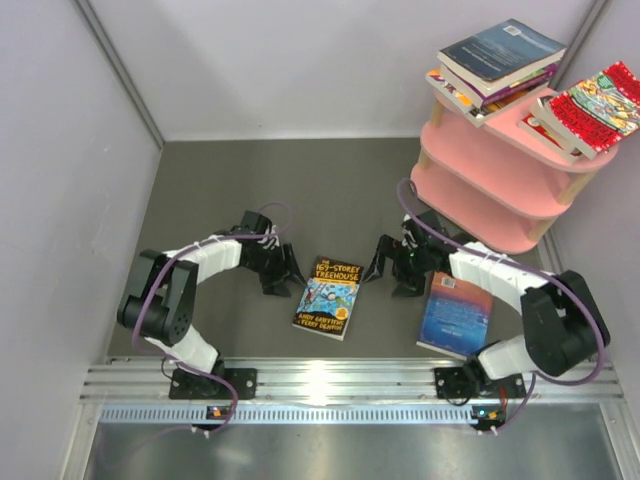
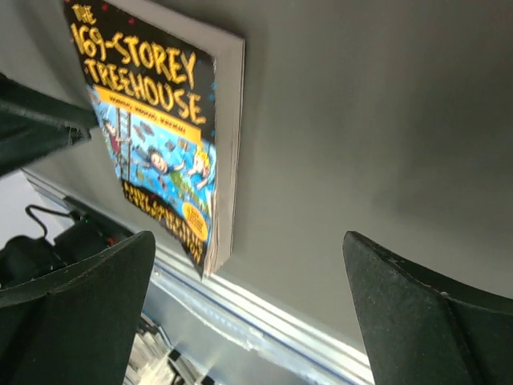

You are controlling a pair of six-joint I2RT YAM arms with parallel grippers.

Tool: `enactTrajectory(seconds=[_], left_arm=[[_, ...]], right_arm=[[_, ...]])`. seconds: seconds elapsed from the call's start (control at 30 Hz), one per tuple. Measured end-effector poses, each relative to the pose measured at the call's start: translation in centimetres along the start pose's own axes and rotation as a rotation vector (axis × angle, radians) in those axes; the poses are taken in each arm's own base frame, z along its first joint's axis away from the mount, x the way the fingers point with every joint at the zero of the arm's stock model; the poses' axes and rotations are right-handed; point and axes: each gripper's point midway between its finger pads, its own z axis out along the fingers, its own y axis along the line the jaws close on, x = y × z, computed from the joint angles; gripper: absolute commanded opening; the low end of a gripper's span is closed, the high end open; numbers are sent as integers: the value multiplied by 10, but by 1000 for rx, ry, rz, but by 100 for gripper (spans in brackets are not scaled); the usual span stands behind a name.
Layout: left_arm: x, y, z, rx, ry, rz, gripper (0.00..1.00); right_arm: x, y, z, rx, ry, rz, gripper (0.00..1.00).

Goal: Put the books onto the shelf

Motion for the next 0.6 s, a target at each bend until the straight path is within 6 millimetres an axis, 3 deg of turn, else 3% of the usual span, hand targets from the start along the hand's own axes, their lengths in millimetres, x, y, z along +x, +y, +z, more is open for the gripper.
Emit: enactTrajectory(seconds=[0.17,0.53,0.6], left_arm=[[12,-13,9,63,25,18,63],[52,-53,35,212,213,50,62],[56,-56,37,241,234,45,61]], right_arm=[[9,-4,36,-43,30,40,100],[15,46,65,-302,48,41,100],[17,56,69,-349,57,39,92]])
